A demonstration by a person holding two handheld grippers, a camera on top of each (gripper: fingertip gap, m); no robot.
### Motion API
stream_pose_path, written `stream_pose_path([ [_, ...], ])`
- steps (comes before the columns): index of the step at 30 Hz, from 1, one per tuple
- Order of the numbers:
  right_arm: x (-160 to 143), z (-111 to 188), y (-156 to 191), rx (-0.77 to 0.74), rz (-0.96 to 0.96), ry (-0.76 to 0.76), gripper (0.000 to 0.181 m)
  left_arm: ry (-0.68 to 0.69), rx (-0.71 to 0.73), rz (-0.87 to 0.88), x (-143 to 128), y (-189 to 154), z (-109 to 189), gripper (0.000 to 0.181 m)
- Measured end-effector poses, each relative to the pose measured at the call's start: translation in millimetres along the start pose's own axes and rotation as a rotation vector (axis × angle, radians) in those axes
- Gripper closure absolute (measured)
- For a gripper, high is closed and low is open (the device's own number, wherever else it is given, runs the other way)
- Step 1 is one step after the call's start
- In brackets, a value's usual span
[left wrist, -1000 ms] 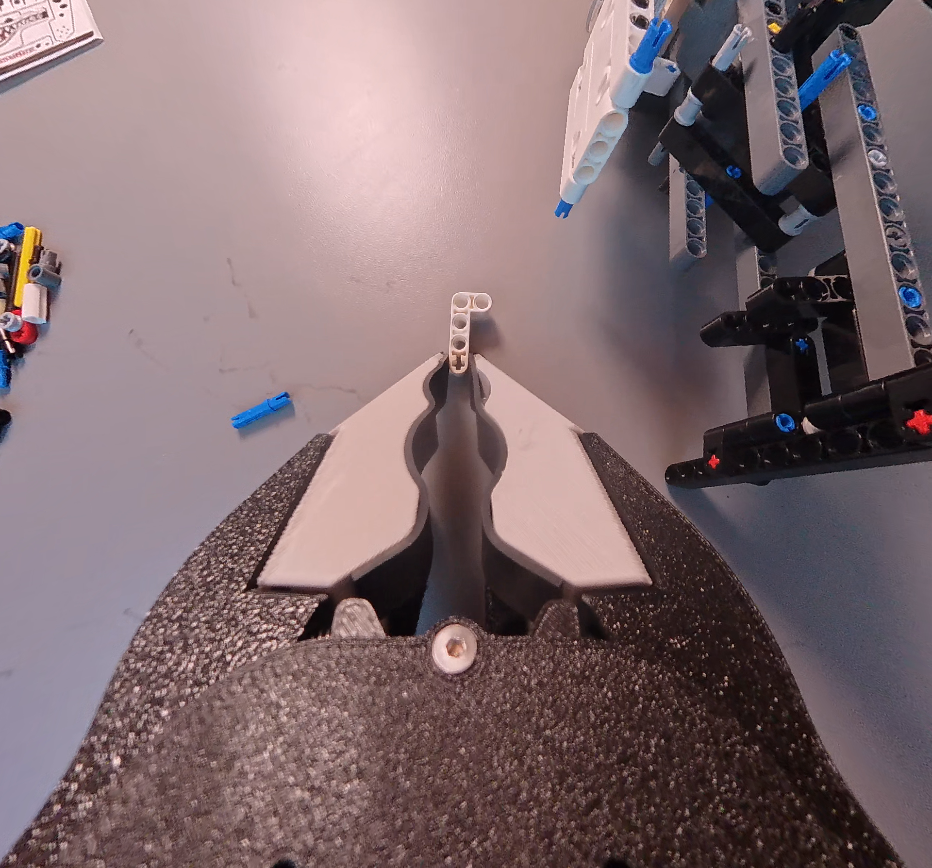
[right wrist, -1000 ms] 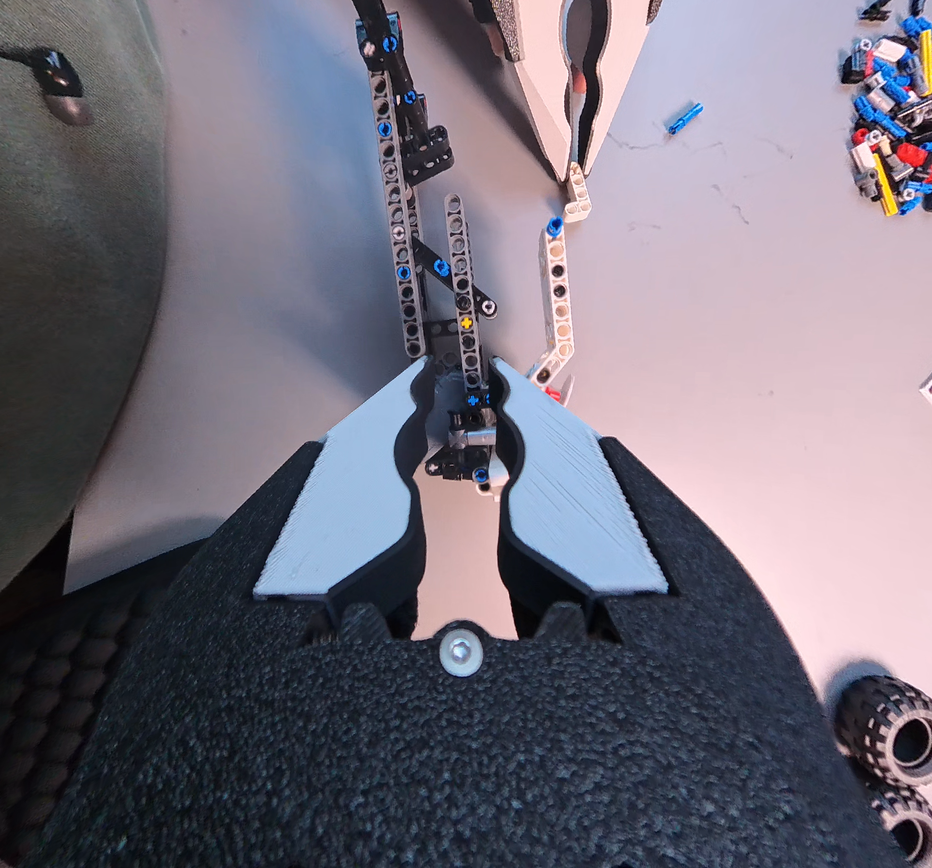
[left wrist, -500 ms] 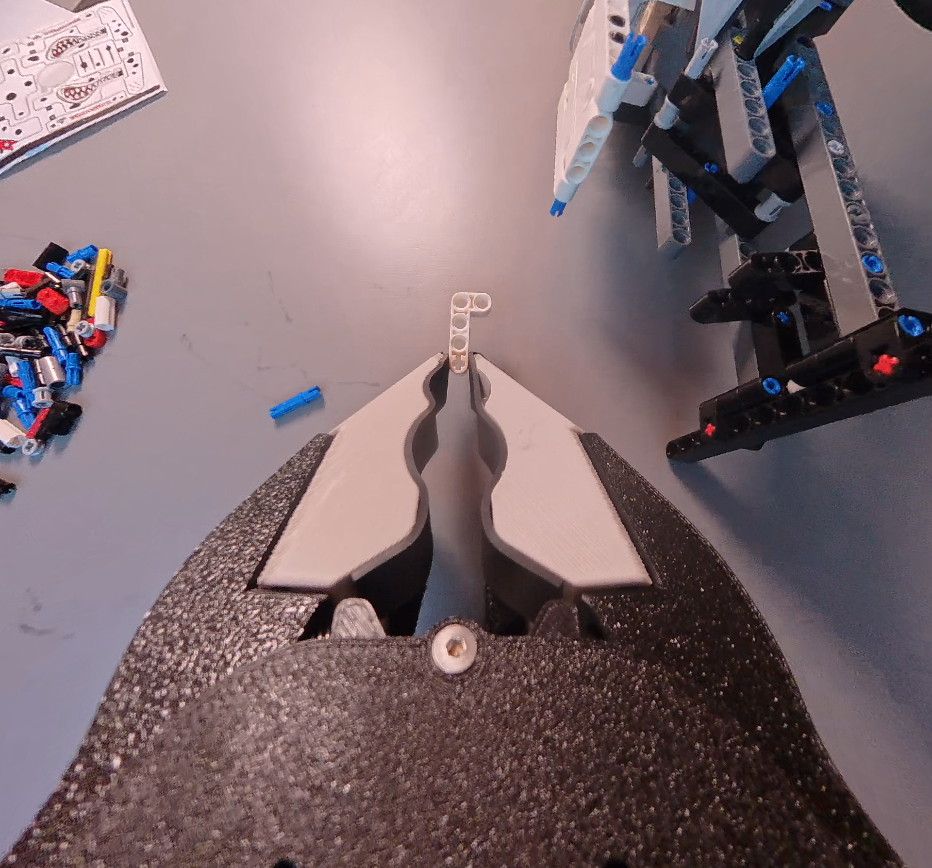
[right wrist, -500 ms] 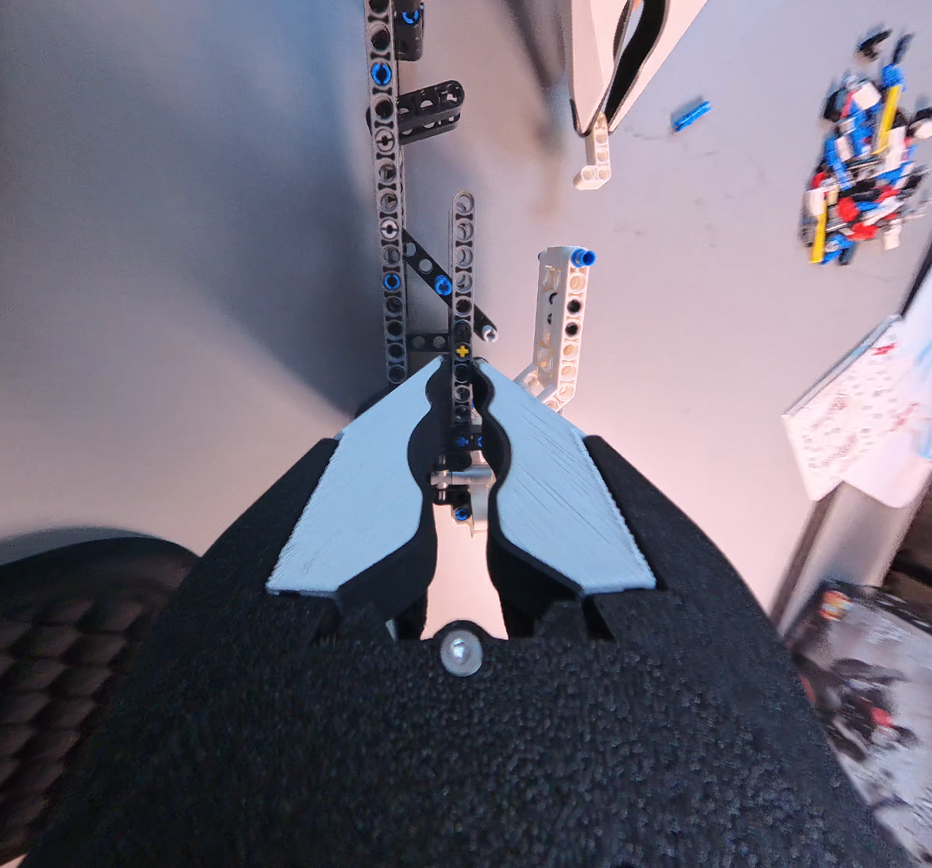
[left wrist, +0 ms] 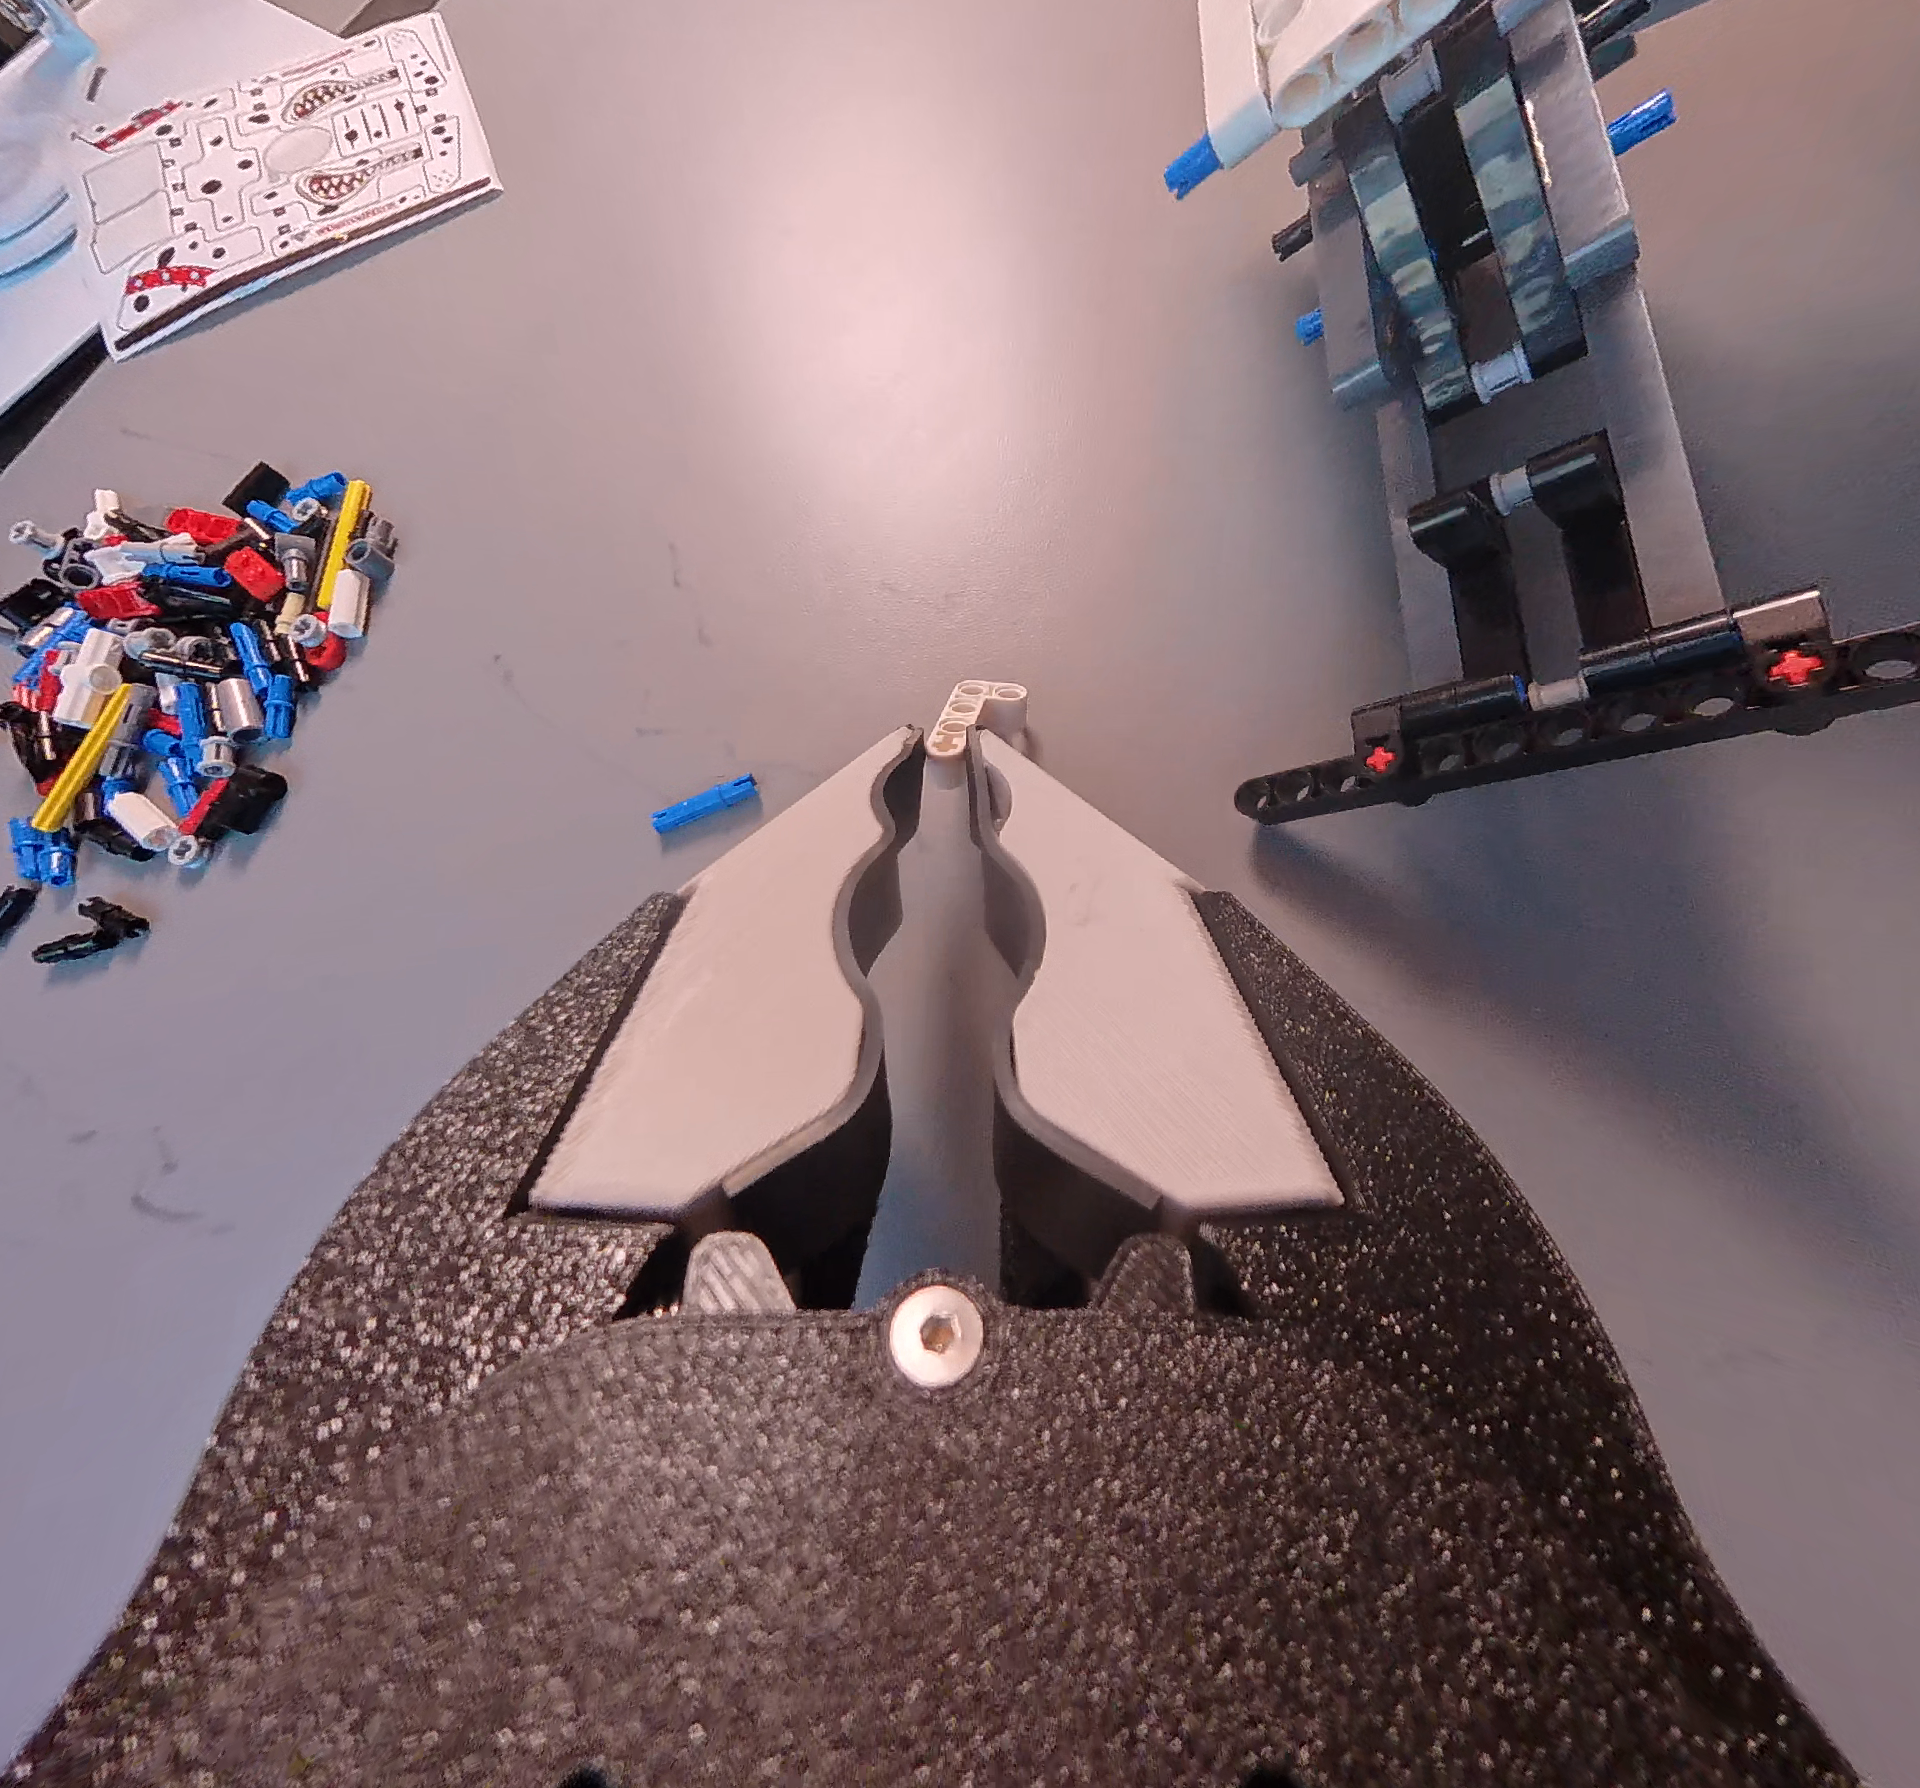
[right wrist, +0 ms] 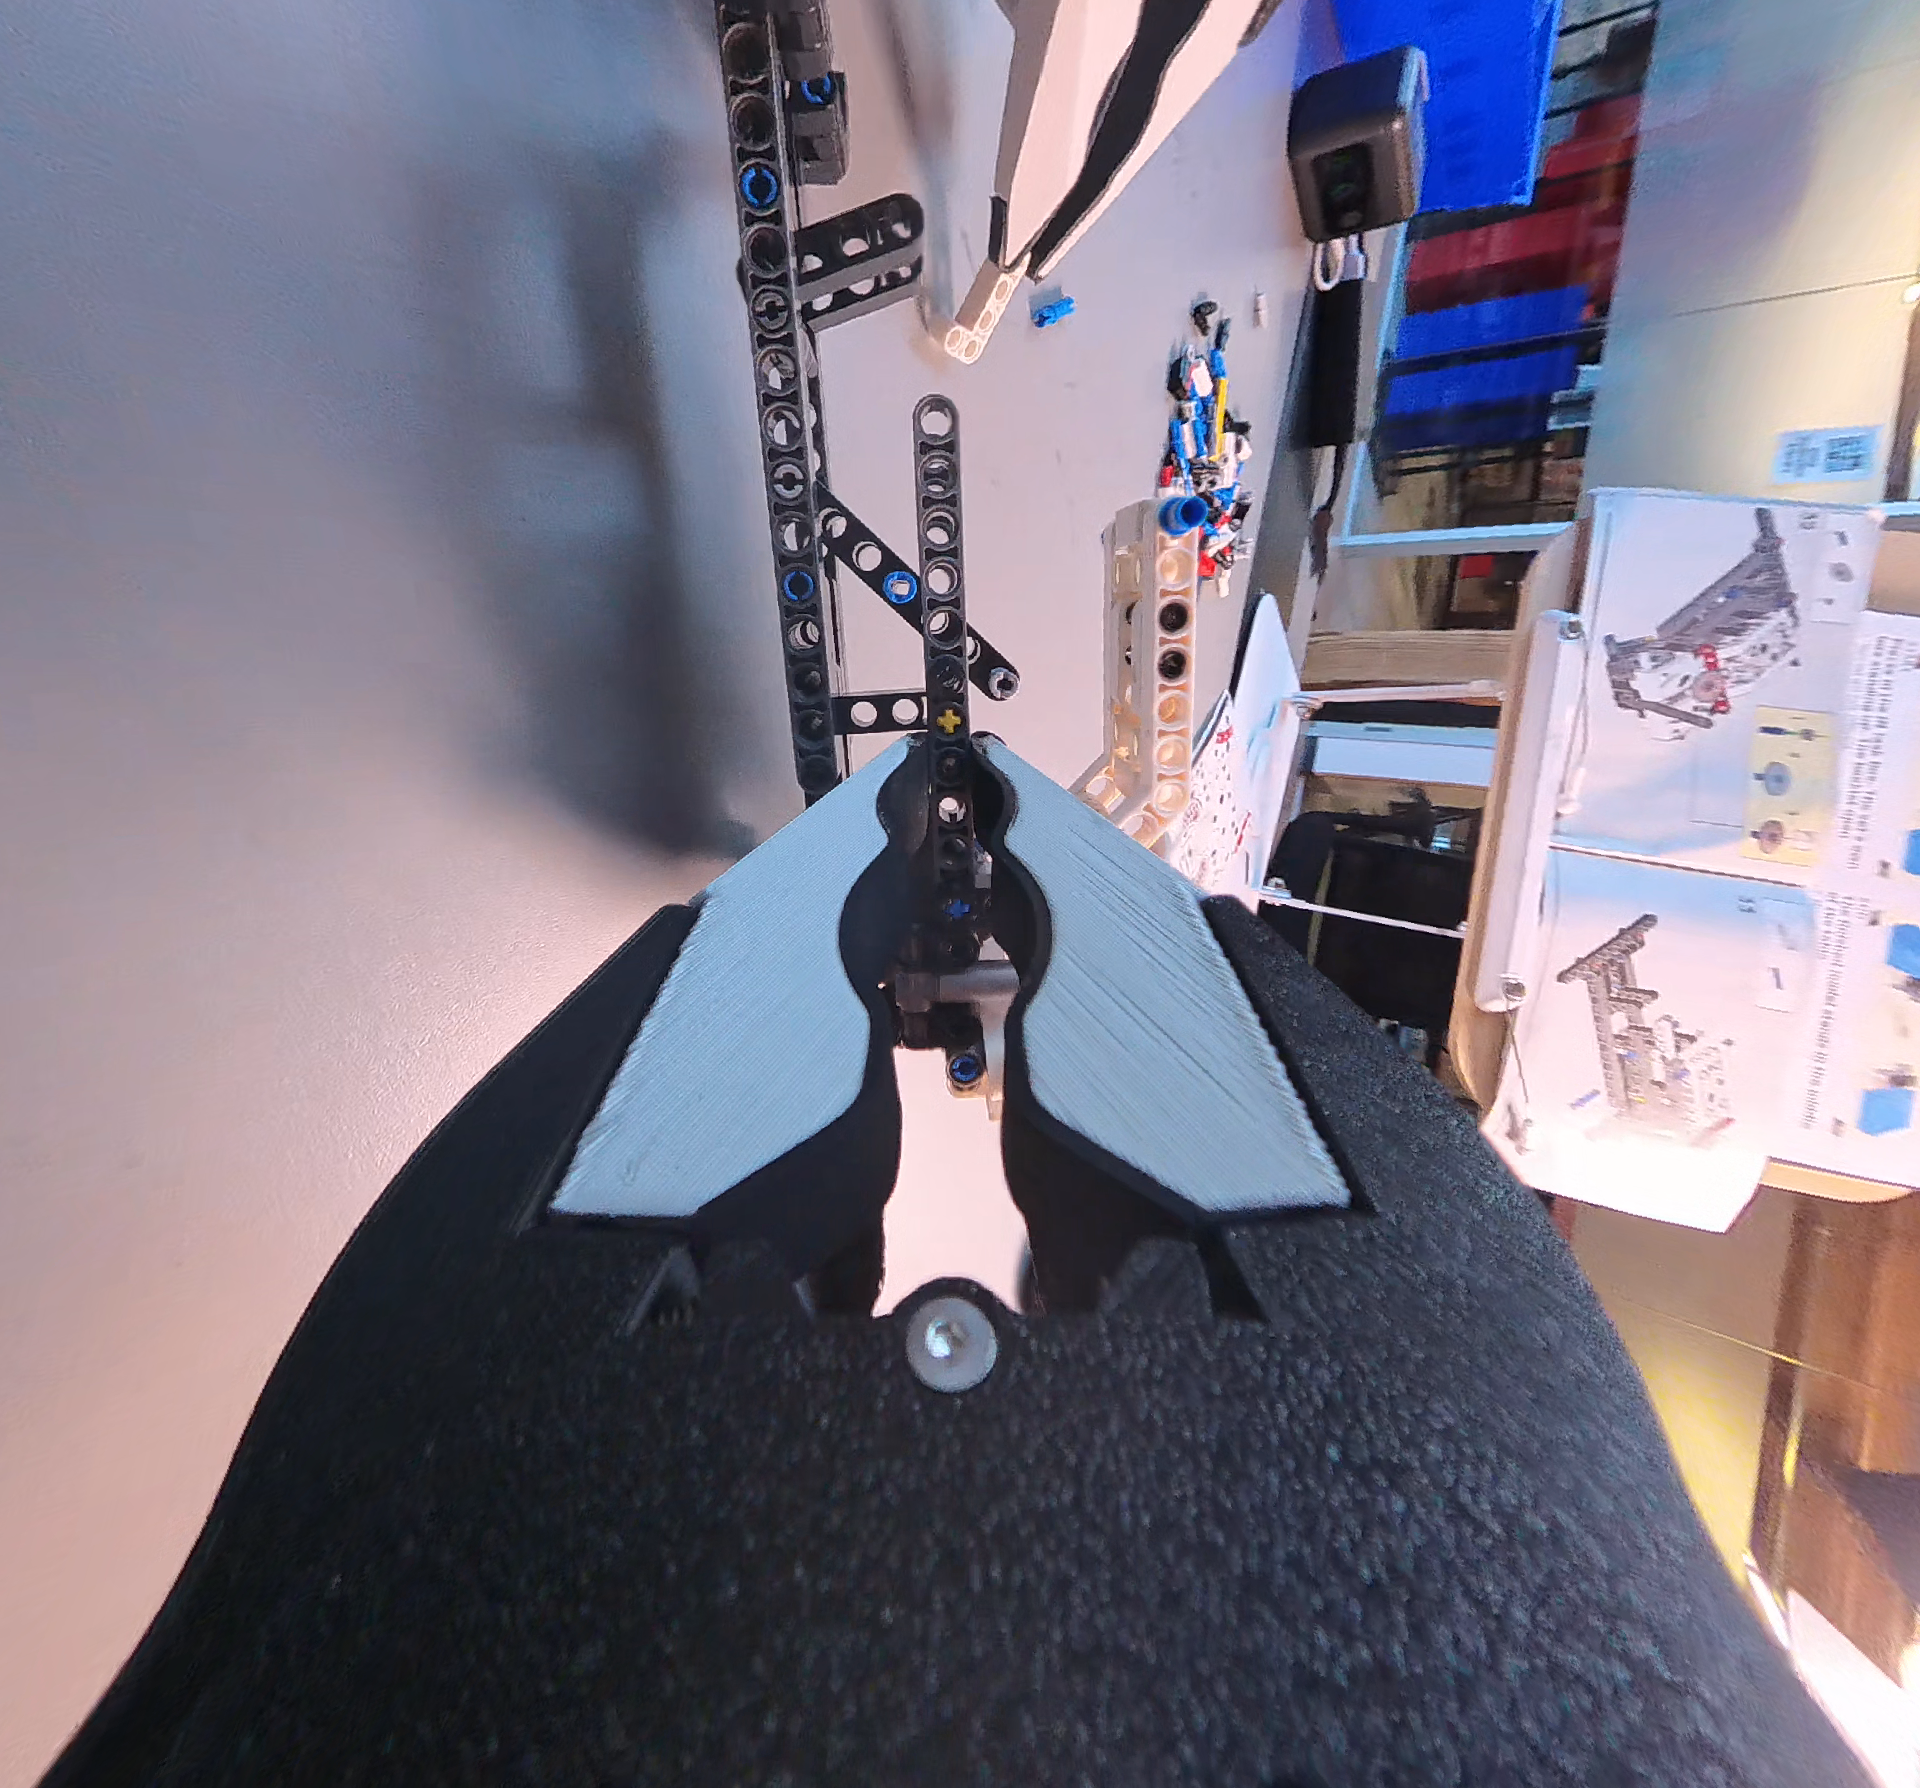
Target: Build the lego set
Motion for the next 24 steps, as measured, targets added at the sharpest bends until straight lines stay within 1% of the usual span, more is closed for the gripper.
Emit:
stream_pose_path([
  [3,-1.2,1.0,2.0,-0.023,-0.021,0.001,0.174,-0.004,0.003,0.011,-0.8,1.0,-0.5,0.173],
  [6,-2.9,-1.3,-3.8,0.007,-0.118,0.021,0.174,-0.005,-0.005,0.03,-1.9,2.3,-1.5,0.173],
  [10,-4.8,-8.2,-16.7,0.1,-0.217,0.032,0.174,-0.027,0.016,0.041,-0.4,4.1,1.3,0.159],
  [13,-5.5,-12.8,-20.8,0.109,-0.219,0.016,0.174,-0.075,0.014,0.047,2.6,5.0,9.7,0.153],
  [16,-8.9,-12.9,-20.0,0.056,-0.183,-0.011,0.174,-0.141,0.005,0.055,5.1,6.6,22.4,0.153],
  [18,-11.3,-10.0,-16.9,-0.051,-0.116,-0.044,0.174,-0.224,-0.063,0.099,7.1,6.5,30.9,0.153],
  [20,-12.9,-7.0,-11.5,-0.139,-0.04,-0.057,0.174,-0.312,-0.179,0.178,9.0,6.0,35.6,0.151],
  [24,-13.4,-3.5,-2.3,-0.25,0.01,-0.076,0.174,-0.463,-0.424,0.331,15.2,2.9,34.6,0.142],
])
Point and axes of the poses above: each gripper's, where its closed fingertips meet, z back along the fingers, x out of its top, y = z × x across the jaws, the point moved 10 cm from there along z, back along the fingers, and after that the axes turned 9 degrees about -x, right-handed, at the moved point
